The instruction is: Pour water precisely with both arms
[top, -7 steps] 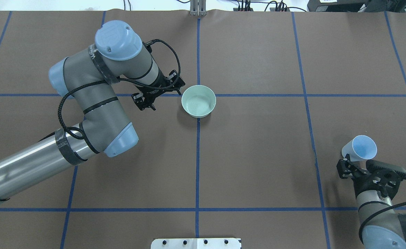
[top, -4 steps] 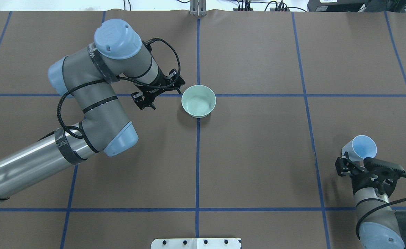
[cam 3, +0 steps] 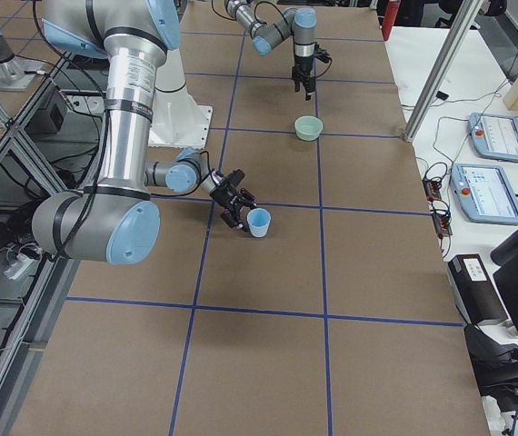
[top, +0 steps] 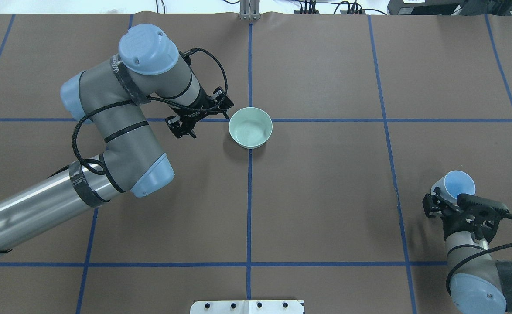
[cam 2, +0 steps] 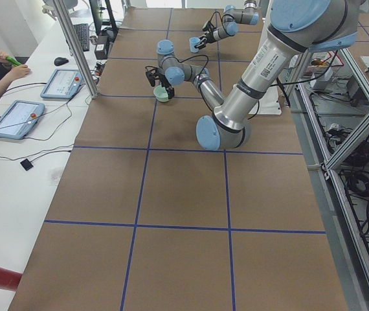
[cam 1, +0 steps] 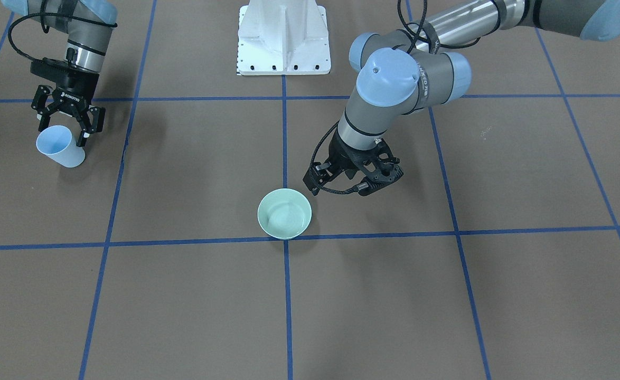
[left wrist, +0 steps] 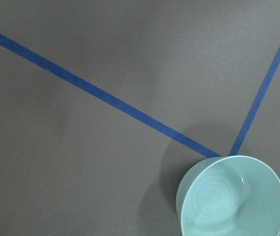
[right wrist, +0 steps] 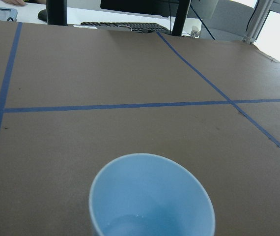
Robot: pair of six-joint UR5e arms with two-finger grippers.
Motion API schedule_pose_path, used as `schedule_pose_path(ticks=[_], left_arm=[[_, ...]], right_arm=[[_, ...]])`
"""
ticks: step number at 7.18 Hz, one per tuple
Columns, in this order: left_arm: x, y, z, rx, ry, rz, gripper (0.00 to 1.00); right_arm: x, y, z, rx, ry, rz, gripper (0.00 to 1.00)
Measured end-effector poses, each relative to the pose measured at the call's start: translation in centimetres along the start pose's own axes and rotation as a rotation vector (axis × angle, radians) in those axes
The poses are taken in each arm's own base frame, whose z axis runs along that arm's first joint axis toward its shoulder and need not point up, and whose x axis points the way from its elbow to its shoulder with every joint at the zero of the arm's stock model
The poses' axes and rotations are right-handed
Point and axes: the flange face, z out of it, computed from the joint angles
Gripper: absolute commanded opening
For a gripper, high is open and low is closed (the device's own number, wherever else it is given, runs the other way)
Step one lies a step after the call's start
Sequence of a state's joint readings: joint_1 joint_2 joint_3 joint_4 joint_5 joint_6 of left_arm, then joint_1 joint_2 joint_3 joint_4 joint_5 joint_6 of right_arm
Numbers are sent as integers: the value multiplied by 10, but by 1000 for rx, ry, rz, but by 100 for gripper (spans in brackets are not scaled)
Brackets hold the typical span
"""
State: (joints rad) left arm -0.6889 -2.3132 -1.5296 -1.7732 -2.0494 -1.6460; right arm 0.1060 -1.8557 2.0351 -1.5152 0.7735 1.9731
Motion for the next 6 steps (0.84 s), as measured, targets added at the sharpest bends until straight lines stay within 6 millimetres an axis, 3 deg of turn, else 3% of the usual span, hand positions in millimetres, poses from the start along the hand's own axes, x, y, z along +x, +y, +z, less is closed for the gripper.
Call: schedule_pose_path(ticks=[6], left_arm=[[0,0,-1,-1,1,0,100]], right_arm=[[1,-1,19,19,33,-17,99]])
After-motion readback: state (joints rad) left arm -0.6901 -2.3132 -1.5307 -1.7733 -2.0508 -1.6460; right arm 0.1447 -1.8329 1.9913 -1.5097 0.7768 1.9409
